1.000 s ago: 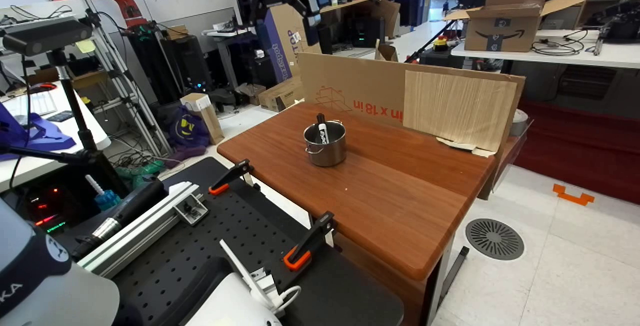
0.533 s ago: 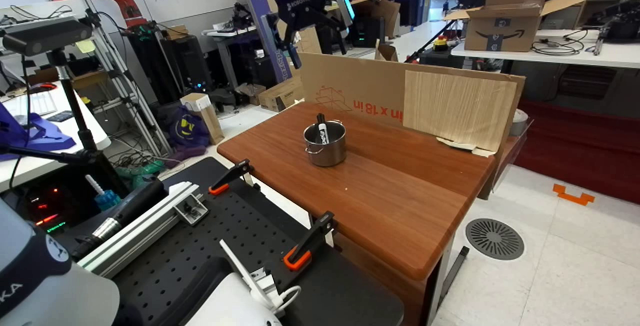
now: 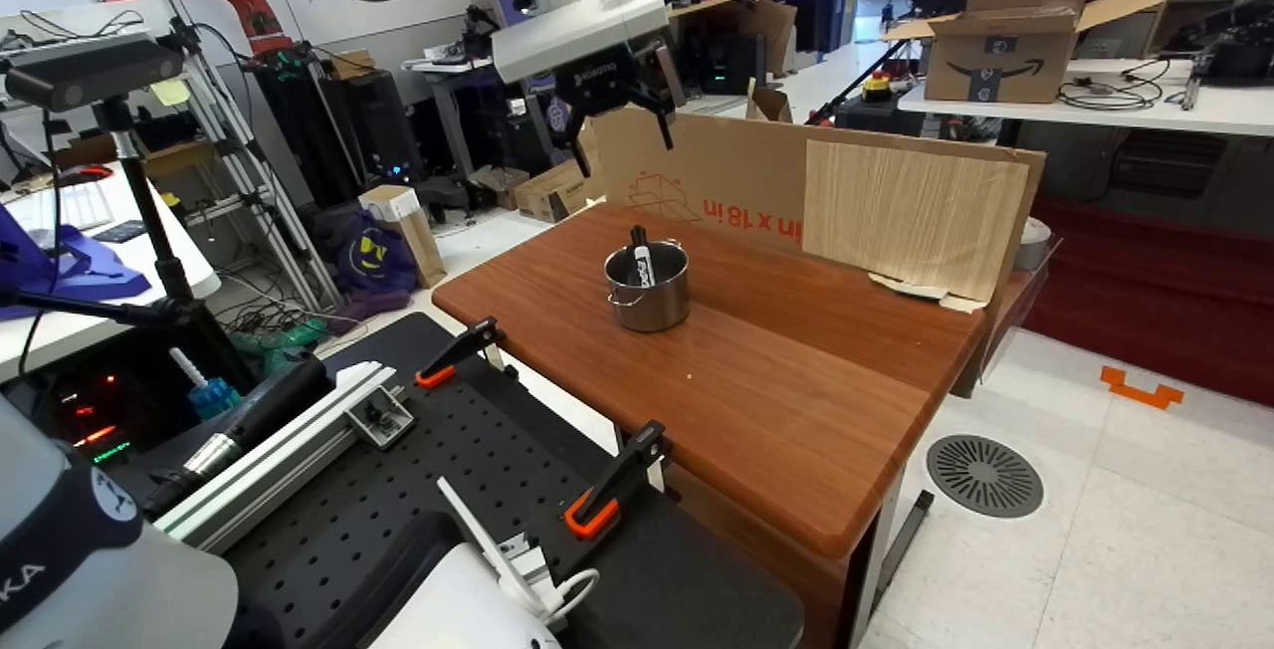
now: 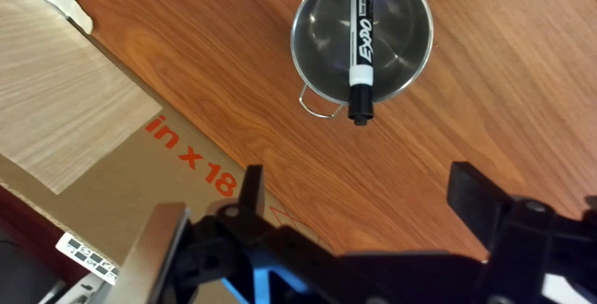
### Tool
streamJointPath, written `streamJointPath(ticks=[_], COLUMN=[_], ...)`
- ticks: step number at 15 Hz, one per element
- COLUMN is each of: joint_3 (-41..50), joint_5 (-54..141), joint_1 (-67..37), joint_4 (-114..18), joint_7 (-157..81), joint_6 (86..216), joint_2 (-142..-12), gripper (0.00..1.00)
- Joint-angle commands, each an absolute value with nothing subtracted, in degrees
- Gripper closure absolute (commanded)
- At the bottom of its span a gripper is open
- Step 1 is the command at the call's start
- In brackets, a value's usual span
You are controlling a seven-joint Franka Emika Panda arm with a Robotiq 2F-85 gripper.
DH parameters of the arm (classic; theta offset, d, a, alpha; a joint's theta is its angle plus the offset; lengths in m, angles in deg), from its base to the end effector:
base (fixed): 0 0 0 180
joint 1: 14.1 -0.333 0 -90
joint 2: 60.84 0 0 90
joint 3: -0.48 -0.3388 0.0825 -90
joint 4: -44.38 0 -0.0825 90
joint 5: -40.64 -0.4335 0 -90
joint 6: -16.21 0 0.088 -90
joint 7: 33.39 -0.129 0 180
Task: Take the black marker from the silver pot and put it on the right side of the table
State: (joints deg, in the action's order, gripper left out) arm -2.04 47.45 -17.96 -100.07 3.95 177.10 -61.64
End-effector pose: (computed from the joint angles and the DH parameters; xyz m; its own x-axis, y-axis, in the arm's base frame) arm 0.5176 0.0628 0.2608 0.6210 0.7650 0.1708 0.7343 -0.6440 0.2145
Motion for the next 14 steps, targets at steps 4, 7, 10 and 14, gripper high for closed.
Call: streamJointPath(ticks=[4, 7, 10, 14], joint_3=[-6.5, -5.8, -4.7, -3.9], joint_5=[24.2, 20.5, 20.5, 22.6], joint_1=[-16.4, -15.2, -13.6, -12.2], joint_4=[-97.6, -95.5, -93.4, -91.8], joint_7=[29.6, 34.5, 35.9, 34.7], joint_6=[175.6, 172.7, 168.9, 165.9], joint_2=[-65.1, -65.9, -67.0, -69.1], gripper=[0.00, 0.00, 0.00, 0.00])
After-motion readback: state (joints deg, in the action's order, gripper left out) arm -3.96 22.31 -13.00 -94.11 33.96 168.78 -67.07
